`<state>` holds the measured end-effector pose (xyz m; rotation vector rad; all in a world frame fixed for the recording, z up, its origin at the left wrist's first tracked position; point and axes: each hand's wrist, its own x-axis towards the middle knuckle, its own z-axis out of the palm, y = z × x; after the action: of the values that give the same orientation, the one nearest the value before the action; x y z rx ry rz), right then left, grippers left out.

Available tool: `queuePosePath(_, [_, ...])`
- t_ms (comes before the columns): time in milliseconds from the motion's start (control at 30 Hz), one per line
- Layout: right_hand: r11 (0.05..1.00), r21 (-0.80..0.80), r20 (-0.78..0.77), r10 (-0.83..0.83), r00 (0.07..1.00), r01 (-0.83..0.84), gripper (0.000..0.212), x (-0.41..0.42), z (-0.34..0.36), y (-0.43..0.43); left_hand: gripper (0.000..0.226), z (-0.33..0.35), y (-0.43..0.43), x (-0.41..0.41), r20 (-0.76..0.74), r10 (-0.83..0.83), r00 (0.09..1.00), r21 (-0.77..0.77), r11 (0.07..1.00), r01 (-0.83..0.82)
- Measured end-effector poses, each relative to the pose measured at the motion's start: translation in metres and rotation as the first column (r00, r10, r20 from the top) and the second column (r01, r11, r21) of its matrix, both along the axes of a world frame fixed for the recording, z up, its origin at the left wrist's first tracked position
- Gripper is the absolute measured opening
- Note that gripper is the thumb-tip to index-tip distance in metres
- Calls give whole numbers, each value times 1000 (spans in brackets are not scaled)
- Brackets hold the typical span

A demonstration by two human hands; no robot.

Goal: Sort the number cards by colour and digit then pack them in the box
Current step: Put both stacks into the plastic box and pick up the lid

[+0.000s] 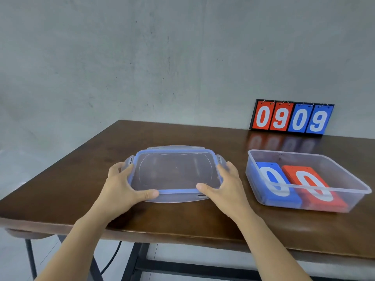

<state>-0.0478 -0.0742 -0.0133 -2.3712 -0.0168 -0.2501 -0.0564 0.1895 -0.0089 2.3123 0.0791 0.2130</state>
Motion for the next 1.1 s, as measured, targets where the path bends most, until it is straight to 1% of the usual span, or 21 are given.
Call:
queuePosePath(167, [996,-88,91,-6,996,14,92,-14,37,-21,125,31,-16,-8,92,-44,995,10,999,44])
queuePosePath(300, [993,-106,140,-42,989,58,93,-27,70,-57,126,57,-50,-8,147,-82,986,6,997,82])
queuePosePath(400, [993,-88,166,-63,984,79,95,-38,86,-96,127,69,-89,-6,177,-113,978,22,994,111])
queuePosePath(467, [988,-106,169,-93,981,112,96,-46,92,-127,127,72,-120,-4,183,-143,973,36,990,139])
queuePosePath(567, [980,-107,145,-151,978,167,91,-57,96,-174,125,68,-169,0,167,-192,967,74,980,182])
queuePosePath(667, [973,-118,89,-190,978,200,94,-60,94,-217,132,61,-215,2,142,-230,963,137,968,211])
queuePosePath(733, [970,-119,44,-206,978,210,95,-61,93,-238,134,58,-238,3,123,-221,968,147,968,202])
queuePosePath(833, [977,-104,-6,-190,982,189,86,-57,96,-262,124,58,-271,4,110,-195,975,157,972,177])
queuePosePath(933, [976,-115,-22,-187,982,183,81,-50,94,-277,113,59,-292,5,106,-157,982,161,977,139])
queuePosePath(1033, [988,-75,-19,-138,990,137,65,-44,87,-290,104,54,-301,6,99,-111,989,136,986,97])
queuePosePath(1100, [990,-67,-17,-123,992,121,59,-40,81,-298,101,48,-303,7,116,-76,990,105,992,64])
